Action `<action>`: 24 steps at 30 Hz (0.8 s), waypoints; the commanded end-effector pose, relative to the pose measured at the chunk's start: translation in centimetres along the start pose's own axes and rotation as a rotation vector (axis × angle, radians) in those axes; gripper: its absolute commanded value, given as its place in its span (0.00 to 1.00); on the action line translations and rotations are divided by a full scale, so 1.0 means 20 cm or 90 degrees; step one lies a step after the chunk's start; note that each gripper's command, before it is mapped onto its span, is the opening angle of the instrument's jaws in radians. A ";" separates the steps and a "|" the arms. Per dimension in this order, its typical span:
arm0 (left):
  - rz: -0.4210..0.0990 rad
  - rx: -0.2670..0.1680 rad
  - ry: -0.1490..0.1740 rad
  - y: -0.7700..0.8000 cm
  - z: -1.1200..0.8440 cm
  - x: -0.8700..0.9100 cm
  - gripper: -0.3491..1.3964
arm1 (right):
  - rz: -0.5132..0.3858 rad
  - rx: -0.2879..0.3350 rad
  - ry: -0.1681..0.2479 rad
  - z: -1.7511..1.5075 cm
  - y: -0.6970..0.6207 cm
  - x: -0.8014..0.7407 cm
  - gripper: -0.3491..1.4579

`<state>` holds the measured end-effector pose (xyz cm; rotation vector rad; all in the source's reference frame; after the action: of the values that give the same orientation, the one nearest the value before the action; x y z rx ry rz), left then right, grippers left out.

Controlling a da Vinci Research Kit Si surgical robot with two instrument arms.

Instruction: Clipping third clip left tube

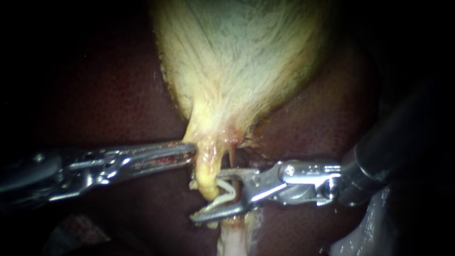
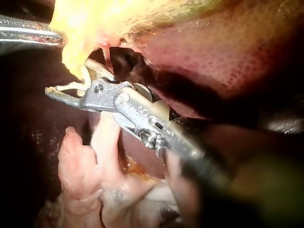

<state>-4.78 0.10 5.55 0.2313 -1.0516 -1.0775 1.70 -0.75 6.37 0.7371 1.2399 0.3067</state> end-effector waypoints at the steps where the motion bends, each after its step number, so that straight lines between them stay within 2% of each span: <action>1: 0.000 0.002 0.000 0.000 0.000 0.000 0.00 | 0.002 -0.003 0.003 -0.001 0.001 0.002 0.49; 4: 0.000 0.002 0.000 0.000 0.001 0.000 0.00 | 0.004 -0.007 0.004 -0.001 0.003 0.004 0.48; 13: 0.001 0.003 0.001 -0.001 0.002 0.001 0.00 | 0.005 -0.027 0.007 -0.002 0.008 0.003 0.44; 18: 0.001 0.003 0.000 -0.001 0.002 0.001 0.00 | 0.013 -0.028 0.007 -0.002 0.009 0.002 0.35; 24: 0.001 0.002 0.000 -0.001 0.002 0.001 0.00 | 0.050 -0.028 0.009 -0.006 0.009 0.001 0.03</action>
<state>-4.83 0.09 5.56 0.2350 -1.0537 -1.0736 1.62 -0.58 6.46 0.7492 1.2150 0.4086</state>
